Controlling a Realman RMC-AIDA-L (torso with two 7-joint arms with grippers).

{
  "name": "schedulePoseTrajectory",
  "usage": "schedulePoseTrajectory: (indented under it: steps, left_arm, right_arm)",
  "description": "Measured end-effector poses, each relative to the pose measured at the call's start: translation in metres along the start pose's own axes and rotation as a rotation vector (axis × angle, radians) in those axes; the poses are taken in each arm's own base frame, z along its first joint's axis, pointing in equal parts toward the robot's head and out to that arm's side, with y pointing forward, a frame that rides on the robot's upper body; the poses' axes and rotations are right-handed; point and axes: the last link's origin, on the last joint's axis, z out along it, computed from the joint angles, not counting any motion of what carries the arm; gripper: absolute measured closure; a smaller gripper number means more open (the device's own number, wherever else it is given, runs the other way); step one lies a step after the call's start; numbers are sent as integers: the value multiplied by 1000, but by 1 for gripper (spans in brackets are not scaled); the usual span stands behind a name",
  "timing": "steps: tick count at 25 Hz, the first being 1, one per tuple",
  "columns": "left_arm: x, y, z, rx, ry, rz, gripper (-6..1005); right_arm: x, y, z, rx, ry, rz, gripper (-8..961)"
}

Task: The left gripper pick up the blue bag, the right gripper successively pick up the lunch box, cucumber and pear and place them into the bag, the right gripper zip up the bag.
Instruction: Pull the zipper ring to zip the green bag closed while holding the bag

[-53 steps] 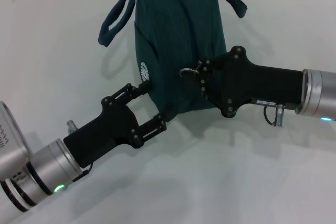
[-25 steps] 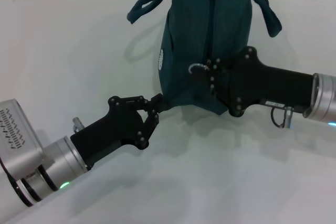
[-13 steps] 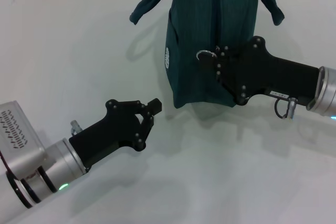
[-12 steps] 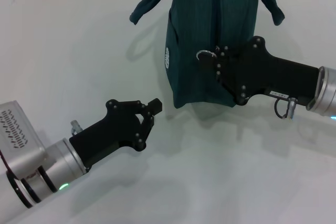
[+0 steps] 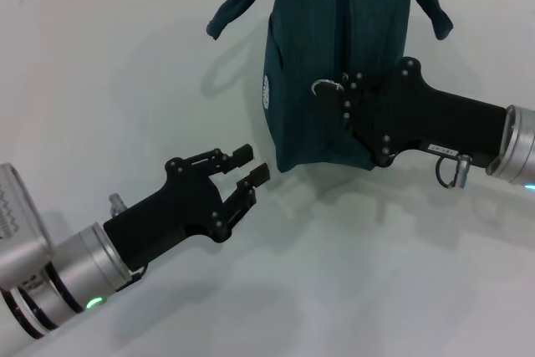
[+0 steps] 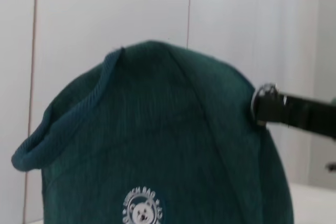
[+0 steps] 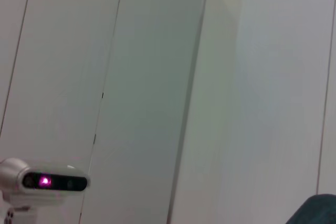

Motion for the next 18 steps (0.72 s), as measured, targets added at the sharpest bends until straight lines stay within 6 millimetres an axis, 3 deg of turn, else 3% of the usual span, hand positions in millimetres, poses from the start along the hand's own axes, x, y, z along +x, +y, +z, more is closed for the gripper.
schedulePoseTrajectory:
  steps: [10,13,18]
  left_arm:
    - [2,0,15,-45,-17,-91,619]
    - [5,-3,18,-35,-9,-115,354]
    - [4,-9,20,0,-17,-119,336]
  right_arm:
    - [-1,0,4,-12,3,-4,933]
    - [-1,0,4,-13,3,-1,933]
    - [0,0,4,-15,4,3,932]
